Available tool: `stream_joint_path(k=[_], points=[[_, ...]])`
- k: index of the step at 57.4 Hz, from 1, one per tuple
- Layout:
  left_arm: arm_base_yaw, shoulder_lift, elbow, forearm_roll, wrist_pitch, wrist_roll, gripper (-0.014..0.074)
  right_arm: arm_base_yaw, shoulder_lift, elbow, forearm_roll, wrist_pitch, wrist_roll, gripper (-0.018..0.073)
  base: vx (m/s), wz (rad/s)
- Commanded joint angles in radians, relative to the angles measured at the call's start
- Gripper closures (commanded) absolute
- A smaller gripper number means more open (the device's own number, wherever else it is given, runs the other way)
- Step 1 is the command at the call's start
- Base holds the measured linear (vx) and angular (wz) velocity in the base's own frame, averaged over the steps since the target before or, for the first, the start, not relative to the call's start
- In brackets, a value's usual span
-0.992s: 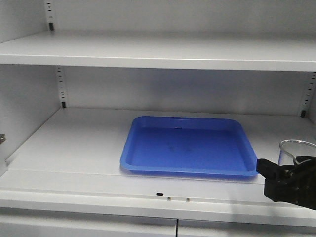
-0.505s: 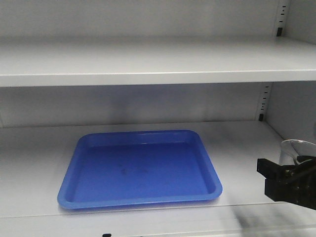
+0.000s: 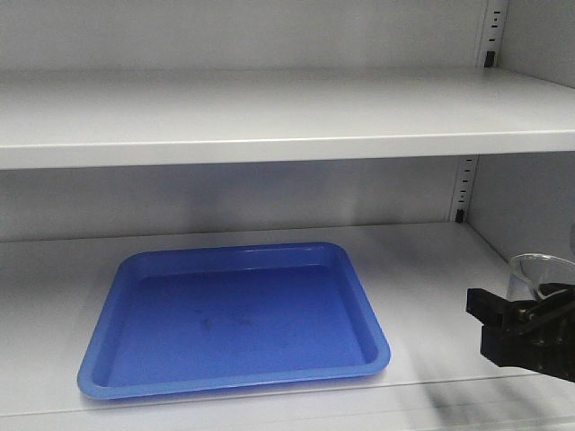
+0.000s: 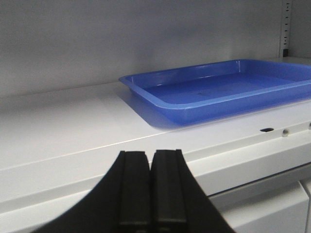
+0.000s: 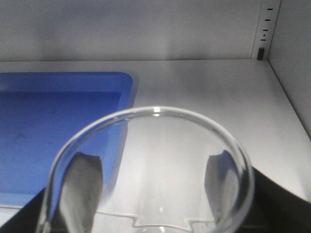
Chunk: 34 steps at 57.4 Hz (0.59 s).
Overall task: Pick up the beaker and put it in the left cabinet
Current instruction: 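Drive up to the open cabinet shelf with the blue tray, then extend the right gripper over the blue tray and lower the beaker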
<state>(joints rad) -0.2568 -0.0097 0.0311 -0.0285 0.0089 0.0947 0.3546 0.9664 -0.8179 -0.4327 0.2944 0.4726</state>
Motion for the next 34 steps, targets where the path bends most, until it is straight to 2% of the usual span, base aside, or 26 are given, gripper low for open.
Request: stream_joint_path(k=[1, 21, 27, 34], points=[[-0.004, -0.018, 0.016, -0.008, -0.084, -0.003, 0.0596, -0.003, -0.015, -0.029, -0.016, -0.081, -0.006, 0.0564, -0.01, 0.03], [-0.004, -0.018, 0.016, -0.008, -0.084, -0.003, 0.0596, -0.003, -0.010, -0.029, -0.018, -0.098, -0.005, 0.0564, 0.00, 0.01], [-0.004, -0.018, 0.016, -0.008, -0.084, -0.003, 0.0596, -0.003, 0.035, -0.029, -0.020, -0.203, -0.005, 0.0564, 0.00, 0.00], [-0.004, -0.018, 0.016, -0.008, -0.084, -0.003, 0.0596, -0.003, 0.155, -0.029, -0.020, -0.417, -0.007, 0.0562, 0.00, 0.00]])
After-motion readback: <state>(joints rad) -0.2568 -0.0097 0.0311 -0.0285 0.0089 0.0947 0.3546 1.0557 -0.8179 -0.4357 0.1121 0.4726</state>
